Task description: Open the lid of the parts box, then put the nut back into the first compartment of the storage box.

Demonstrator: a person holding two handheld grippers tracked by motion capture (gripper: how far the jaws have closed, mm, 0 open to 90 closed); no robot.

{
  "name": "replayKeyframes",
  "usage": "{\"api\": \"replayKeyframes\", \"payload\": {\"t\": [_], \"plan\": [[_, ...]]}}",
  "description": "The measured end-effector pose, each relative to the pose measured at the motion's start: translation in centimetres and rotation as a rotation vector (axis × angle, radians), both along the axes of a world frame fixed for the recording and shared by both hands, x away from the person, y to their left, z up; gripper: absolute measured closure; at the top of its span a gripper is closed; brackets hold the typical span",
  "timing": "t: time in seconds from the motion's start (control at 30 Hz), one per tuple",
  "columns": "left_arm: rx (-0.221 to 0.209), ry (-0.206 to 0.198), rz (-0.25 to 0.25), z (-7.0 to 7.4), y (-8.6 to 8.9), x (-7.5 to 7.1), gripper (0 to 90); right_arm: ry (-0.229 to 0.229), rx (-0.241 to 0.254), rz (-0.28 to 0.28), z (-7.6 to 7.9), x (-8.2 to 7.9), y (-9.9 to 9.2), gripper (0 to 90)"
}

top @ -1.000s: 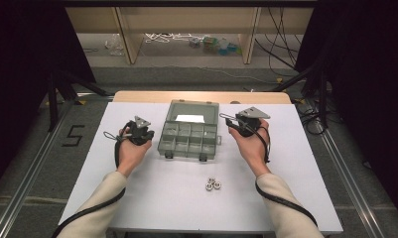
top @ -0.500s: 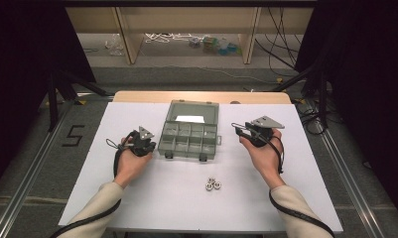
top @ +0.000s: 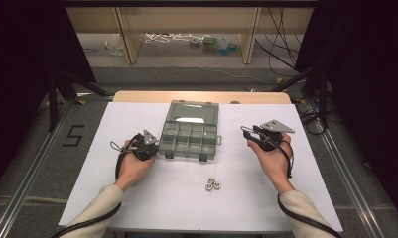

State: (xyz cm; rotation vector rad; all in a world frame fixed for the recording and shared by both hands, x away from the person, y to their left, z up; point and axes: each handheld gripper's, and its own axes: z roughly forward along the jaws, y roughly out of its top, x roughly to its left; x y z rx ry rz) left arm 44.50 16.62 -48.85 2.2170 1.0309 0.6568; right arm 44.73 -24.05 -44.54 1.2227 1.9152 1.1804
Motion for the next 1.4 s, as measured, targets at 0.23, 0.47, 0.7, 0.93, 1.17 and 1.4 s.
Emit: {"api": "replayKeyframes", "payload": {"t": [0.23, 0.47, 0.7, 0.93, 1.17, 1.4], "plan": [[0.02, -0.008, -0.027, 0.0, -0.2, -0.7, 89.9, 0.006, 0.017, 0.02, 0.0, -0.1, 0.2, 55.0], [0.027, -0.022, -0.012, 0.3, 0.4, -1.2, 85.5, -0.012, 0.012, 0.027, 0.2, -0.5, 0.3, 54.9], [-0.117, -0.094, -0.014, 2.0, 2.5, -3.4, 59.9, -0.062, 0.107, 0.155, 0.6, -2.2, -0.4, 44.6], [-0.25, -0.17, -0.046, 3.4, 2.9, -5.6, 28.6, -0.14, 0.134, 0.27, 0.0, -4.2, -1.6, 31.8], [-0.255, -0.148, -0.065, 2.8, 2.4, -6.2, 20.4, -0.165, 0.143, 0.285, 0.0, -6.0, -2.7, 29.8], [-0.24, -0.162, -0.092, 3.3, 1.6, -6.9, 20.1, -0.142, 0.13, 0.309, 0.1, -7.9, -2.8, 27.9]]}}
